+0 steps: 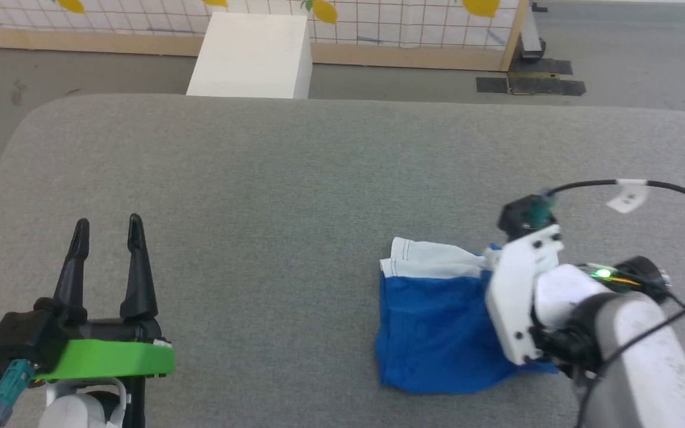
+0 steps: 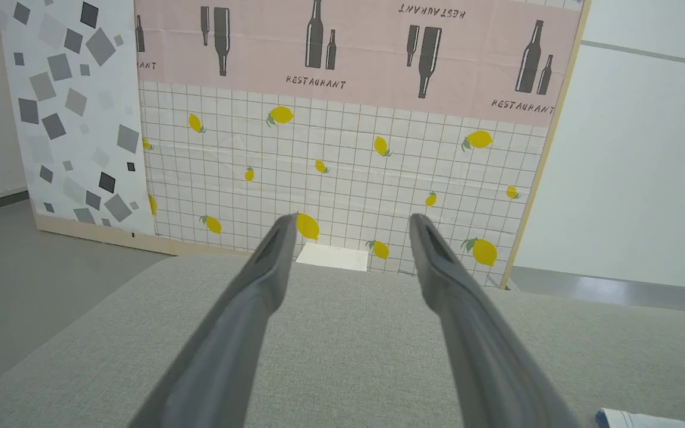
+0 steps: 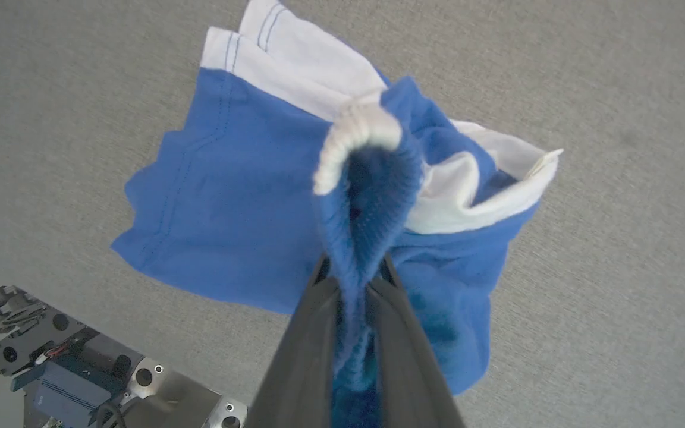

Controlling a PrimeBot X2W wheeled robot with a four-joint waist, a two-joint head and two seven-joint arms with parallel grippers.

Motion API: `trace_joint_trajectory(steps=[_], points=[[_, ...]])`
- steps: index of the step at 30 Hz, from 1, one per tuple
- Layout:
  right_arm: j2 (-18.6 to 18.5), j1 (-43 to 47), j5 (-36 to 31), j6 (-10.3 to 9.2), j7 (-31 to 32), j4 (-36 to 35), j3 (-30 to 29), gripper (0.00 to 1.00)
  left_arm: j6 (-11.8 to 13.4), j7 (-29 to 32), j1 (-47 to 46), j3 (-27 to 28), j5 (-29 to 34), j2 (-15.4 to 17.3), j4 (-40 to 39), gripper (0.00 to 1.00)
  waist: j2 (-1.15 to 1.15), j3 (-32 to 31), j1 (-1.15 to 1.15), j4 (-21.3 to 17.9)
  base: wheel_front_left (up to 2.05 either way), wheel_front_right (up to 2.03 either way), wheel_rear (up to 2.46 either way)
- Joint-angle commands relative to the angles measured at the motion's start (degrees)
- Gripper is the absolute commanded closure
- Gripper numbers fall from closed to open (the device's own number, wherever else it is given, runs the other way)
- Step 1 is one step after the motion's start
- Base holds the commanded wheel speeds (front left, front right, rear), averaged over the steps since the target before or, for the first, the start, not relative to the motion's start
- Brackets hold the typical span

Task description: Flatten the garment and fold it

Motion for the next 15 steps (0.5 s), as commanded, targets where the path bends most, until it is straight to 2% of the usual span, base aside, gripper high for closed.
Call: trace_joint_trajectory(steps=[1, 7, 15], points=[[0.8, -1.4, 0.4, -0.10, -1.4, 1.8, 0.6, 1.00, -0.4, -0.2, 0.2, -0.3, 0.3, -0.1, -0.2, 0.00, 0.00, 0.6, 0.00, 0.8, 0.00, 0.00, 0.00], [2.1, -5.5, 0.9, -0.10, -8.3, 11.8, 3.8, 1.00, -0.4, -0.2, -0.3, -0.7, -0.3, 0.3, 0.1, 0.00, 0.00, 2.1, 0.00, 2.9, 0.00, 0.00, 0.00], [2.2, -9.1, 5.3, -0.10, -14.5, 21.7, 9.3, 1.00, -0.4, -0.2, -0.7, -0.6, -0.9, 0.6, 0.8, 0.00, 0.00, 3.1, 0.00, 4.4, 0.00, 0.00, 0.00]])
